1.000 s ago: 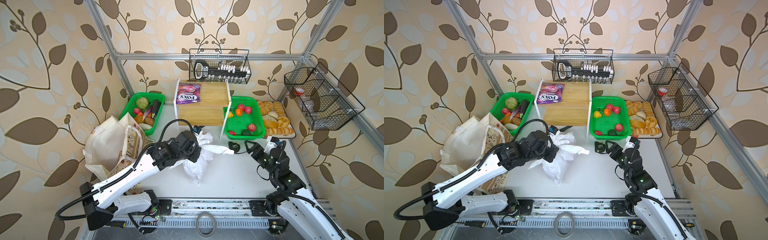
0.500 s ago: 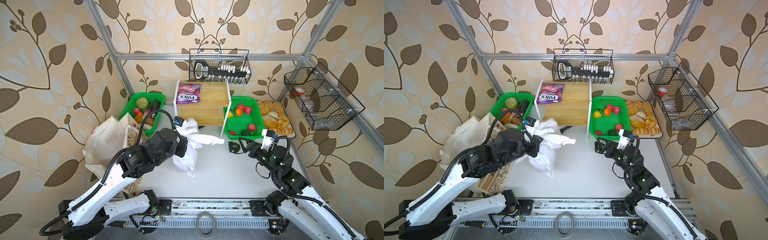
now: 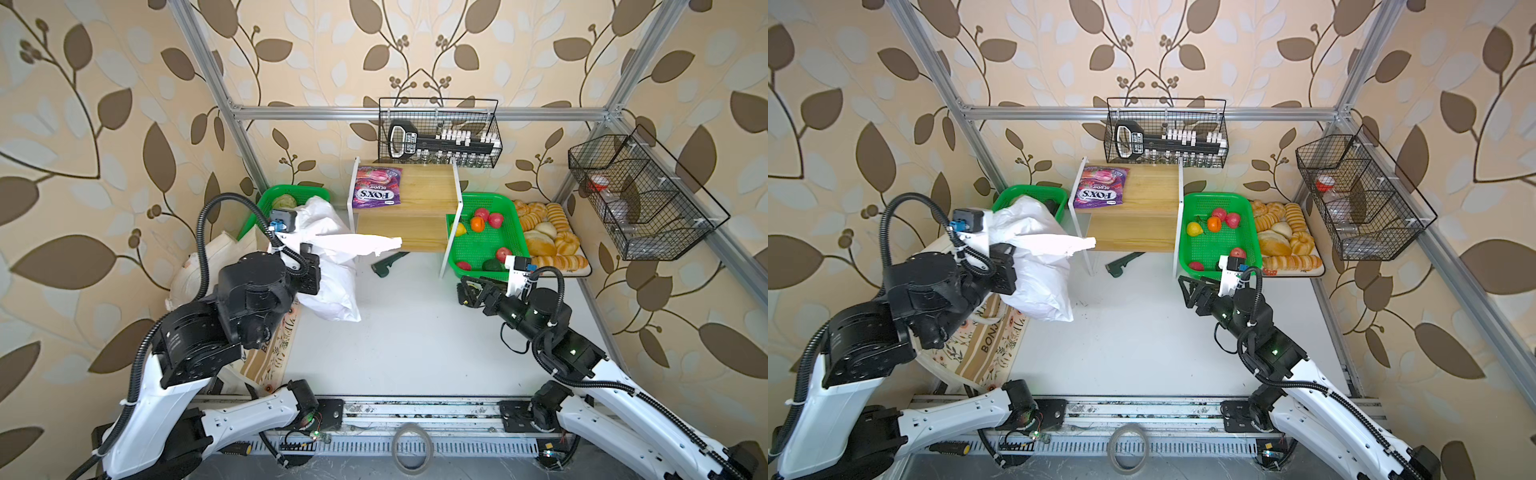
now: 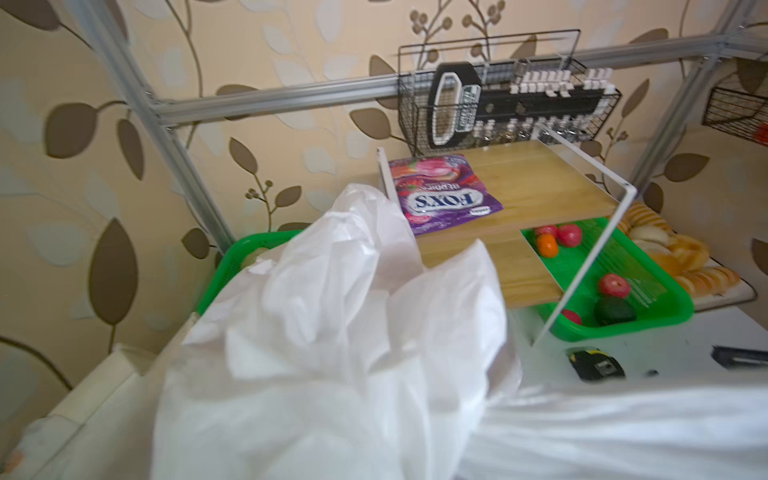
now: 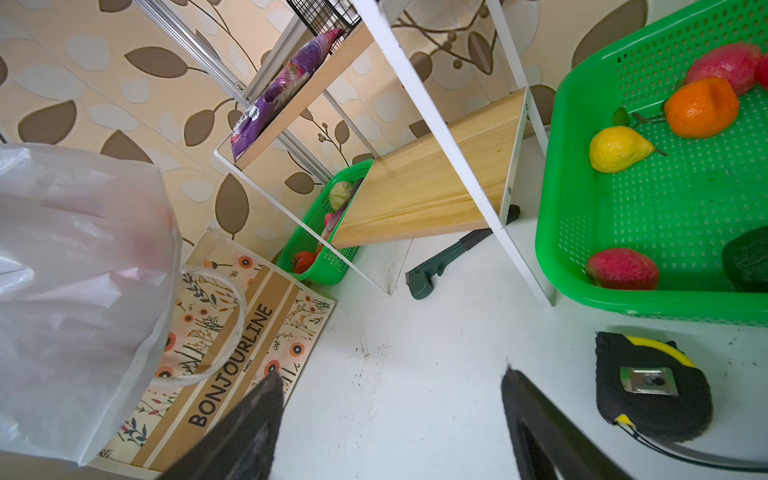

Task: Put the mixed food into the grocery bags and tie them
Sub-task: 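Lift the white bag toward the tote with the left gripper while the right draws back, then lower the white bag into the cream tote bag with the left gripper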

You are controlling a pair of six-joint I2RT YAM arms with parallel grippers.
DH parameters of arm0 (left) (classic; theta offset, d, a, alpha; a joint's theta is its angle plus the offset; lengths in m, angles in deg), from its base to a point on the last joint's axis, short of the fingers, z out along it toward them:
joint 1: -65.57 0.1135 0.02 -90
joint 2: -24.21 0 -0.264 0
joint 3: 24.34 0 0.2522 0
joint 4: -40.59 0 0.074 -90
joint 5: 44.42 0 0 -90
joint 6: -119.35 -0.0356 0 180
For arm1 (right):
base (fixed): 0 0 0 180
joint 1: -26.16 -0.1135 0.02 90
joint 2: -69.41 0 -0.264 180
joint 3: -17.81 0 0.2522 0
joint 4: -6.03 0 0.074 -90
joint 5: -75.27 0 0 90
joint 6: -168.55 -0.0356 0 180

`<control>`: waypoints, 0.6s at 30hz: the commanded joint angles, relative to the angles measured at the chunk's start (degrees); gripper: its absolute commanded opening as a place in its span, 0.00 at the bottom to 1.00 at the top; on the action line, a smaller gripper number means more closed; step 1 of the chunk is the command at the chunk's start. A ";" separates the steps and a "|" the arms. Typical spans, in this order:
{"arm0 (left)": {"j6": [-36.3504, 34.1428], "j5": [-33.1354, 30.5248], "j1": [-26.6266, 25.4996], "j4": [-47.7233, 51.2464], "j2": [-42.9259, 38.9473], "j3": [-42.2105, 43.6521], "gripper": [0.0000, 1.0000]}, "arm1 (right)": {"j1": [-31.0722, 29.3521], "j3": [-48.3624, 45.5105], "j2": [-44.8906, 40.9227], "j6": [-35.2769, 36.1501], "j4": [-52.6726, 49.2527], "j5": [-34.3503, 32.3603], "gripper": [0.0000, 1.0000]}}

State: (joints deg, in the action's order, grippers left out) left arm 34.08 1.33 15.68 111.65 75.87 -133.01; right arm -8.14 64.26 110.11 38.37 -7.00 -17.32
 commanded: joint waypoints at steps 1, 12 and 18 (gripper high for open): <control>-6.33 -12.45 -0.12 -1.54 1.20 -2.05 0.00 | -0.54 1.63 1.32 1.09 2.72 0.11 0.82; -9.84 9.89 21.84 -1.63 13.96 -8.62 0.00 | -1.65 2.55 2.92 0.70 2.74 0.04 0.82; -9.21 18.73 38.28 -4.81 16.67 -12.71 0.00 | -2.08 2.06 1.11 0.63 1.58 -1.77 0.82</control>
State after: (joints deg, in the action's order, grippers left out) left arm 24.22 14.73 49.75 110.18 94.17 -140.57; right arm -9.84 64.91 112.47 38.78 -5.38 -17.54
